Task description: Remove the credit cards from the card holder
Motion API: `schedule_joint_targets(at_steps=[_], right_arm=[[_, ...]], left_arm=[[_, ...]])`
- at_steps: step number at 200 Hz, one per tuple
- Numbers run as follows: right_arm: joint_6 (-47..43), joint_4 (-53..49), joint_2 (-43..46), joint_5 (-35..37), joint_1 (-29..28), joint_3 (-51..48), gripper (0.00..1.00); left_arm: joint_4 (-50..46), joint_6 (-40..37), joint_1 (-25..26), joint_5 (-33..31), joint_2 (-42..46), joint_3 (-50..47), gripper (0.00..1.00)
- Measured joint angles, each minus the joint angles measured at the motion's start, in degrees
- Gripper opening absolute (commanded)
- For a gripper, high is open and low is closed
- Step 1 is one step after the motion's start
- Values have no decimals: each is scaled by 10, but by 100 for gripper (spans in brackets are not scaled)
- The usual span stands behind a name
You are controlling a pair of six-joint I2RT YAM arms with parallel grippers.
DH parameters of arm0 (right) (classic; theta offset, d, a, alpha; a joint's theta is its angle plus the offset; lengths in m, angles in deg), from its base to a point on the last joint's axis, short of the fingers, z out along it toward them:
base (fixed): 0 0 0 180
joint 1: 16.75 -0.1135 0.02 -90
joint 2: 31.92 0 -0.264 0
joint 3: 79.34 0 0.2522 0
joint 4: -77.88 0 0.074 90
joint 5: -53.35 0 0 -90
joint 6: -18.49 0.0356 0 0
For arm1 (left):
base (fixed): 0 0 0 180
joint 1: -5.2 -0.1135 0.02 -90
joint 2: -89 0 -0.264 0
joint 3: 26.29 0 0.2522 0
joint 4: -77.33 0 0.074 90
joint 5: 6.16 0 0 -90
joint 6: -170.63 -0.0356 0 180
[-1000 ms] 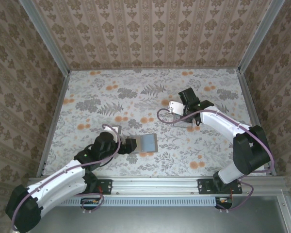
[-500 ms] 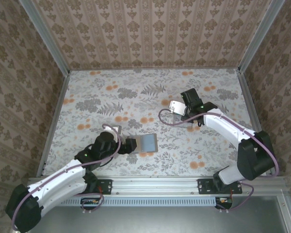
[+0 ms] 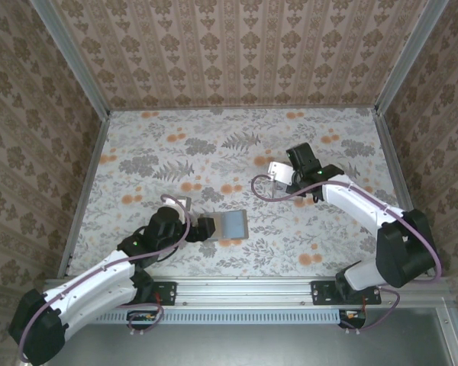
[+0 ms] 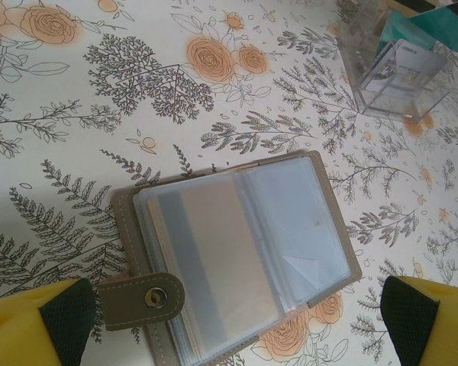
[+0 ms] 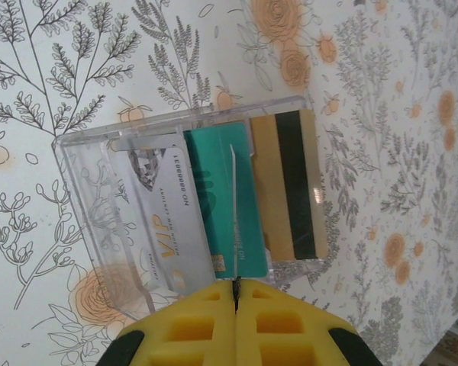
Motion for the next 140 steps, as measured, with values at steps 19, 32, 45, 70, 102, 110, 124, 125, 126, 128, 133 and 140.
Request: schedule_joint_targets(at_steps=[19,32,45,70,102,110,124,125,126,128,133,140], right_arm=[[0,0,-13,0,0,0,0],[0,0,-22,0,0,0,0],[0,0,-31,0,0,3,0],[0,2,-39,0,0,10,2],[3,10,-52,5,4,24,30],[5,13,-60,8,6,30,36],[7,18,-74,14,9,43,37],[7,18,-75,15,9,45,37],[7,18,-76,16,9,46,37],[8,18,-78,17,9,48,37],[10,21,-83,20,10,53,37],[14,23,-90,24,10,59,37]], left_arm=[[0,0,0,0,0,0,100],[0,0,0,0,0,0,100],[0,0,0,0,0,0,100],[0,0,0,0,0,0,100],[0,0,-3,0,0,0,100],[0,0,-4,1,0,0,100],[0,0,-4,0,0,0,100],[0,0,-4,0,0,0,100],[0,0,-4,0,0,0,100],[0,0,-4,1,0,0,100],[0,0,-4,0,0,0,100],[0,0,-4,1,0,0,100]])
